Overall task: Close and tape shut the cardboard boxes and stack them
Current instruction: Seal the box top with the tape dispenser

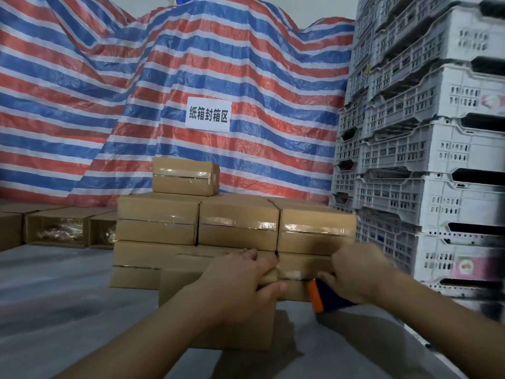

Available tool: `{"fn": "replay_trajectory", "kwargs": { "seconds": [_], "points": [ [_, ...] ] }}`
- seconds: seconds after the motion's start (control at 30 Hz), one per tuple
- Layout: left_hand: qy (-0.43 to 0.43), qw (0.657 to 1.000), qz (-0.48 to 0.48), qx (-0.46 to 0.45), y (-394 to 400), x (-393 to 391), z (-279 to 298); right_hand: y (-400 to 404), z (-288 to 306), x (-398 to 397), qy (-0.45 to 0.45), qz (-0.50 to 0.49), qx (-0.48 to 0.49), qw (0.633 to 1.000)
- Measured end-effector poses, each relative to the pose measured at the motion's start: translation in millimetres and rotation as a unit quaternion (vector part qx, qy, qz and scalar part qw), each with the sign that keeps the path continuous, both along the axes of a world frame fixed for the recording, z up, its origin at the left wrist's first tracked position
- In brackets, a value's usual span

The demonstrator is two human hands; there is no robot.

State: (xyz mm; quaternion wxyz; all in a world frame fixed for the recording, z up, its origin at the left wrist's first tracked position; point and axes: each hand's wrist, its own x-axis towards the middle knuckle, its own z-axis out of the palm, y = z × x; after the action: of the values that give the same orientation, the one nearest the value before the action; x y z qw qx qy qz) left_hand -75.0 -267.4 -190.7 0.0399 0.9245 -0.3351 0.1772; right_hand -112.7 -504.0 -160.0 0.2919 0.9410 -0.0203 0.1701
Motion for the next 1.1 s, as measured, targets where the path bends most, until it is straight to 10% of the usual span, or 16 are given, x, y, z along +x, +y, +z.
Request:
{"fn": "replay_trajectory", "kwargs": {
  "seconds": [0.53, 0.73, 1.1],
  "points": [
    [0.002, 1.0, 0.007, 0.019, -4, 0, 2, 22, -30, -4, -0.158, 0.024, 0.302, 0.94],
    [-0.003, 1.0, 0.007, 0.02, -5, -3, 4, 88, 22, 22, -0.082, 0.224, 0.717, 0.655],
    [-0.045, 0.999, -0.002, -0.007, -2, 9, -4, 114, -28, 43, -0.023, 0.19, 0.872, 0.451]
  ]
}}
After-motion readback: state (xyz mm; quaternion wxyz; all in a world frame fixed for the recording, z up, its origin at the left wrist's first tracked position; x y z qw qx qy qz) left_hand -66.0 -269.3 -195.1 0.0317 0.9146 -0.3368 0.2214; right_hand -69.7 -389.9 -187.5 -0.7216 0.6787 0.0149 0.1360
